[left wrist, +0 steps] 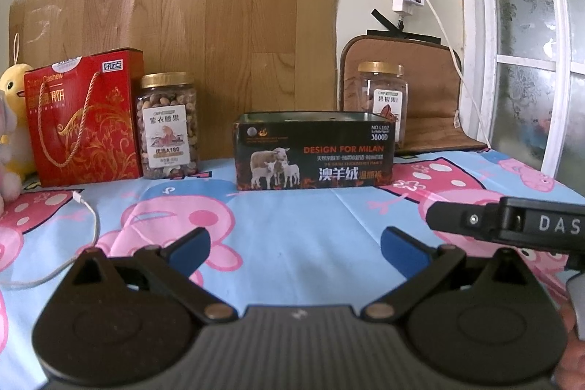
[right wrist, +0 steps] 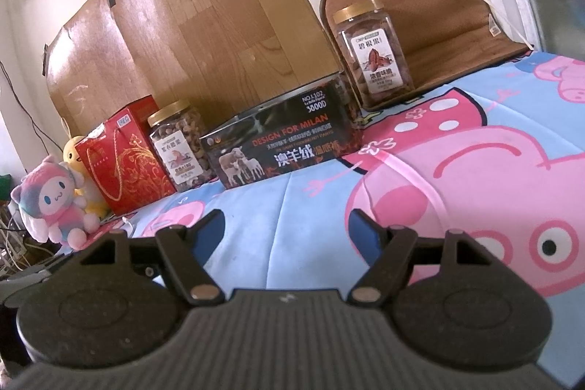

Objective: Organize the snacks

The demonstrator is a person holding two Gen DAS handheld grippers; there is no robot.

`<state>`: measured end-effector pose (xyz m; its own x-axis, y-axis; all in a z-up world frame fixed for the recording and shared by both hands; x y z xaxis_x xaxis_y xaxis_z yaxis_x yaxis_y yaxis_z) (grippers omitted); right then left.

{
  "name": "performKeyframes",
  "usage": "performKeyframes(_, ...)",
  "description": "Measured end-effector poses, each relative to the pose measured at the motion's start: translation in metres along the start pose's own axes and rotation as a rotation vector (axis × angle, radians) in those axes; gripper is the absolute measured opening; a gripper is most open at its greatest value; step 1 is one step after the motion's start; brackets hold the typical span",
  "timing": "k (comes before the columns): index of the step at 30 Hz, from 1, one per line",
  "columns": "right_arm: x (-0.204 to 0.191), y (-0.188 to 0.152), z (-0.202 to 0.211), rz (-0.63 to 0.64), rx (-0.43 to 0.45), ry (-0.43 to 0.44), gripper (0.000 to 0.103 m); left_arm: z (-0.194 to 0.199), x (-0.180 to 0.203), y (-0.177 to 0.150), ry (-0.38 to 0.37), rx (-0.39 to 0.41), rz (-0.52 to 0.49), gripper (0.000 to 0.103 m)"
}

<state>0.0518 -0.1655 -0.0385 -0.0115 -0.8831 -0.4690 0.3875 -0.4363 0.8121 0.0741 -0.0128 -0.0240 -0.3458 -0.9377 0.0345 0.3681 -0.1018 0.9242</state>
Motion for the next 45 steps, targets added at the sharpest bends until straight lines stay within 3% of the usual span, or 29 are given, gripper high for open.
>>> performKeyframes(45,-0.0006,0.0009,0.0017,-0.004,-0.001,0.029,0.077,-0.0077,-0.0041,-0.0022,0.006,-0.051,0.025,0.103)
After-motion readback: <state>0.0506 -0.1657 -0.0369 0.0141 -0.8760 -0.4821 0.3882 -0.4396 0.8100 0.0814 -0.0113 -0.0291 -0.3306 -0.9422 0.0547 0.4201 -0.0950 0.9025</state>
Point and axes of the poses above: each gripper's, at about its wrist camera, not at the fingertips, and z roughly against the way its jaws point, x to its right, y to its top, the point moved 8 cm from there along -z, roughly the way its jaws point, and after that the axes turned 4 degrees about -y, right-handed, at the moved point
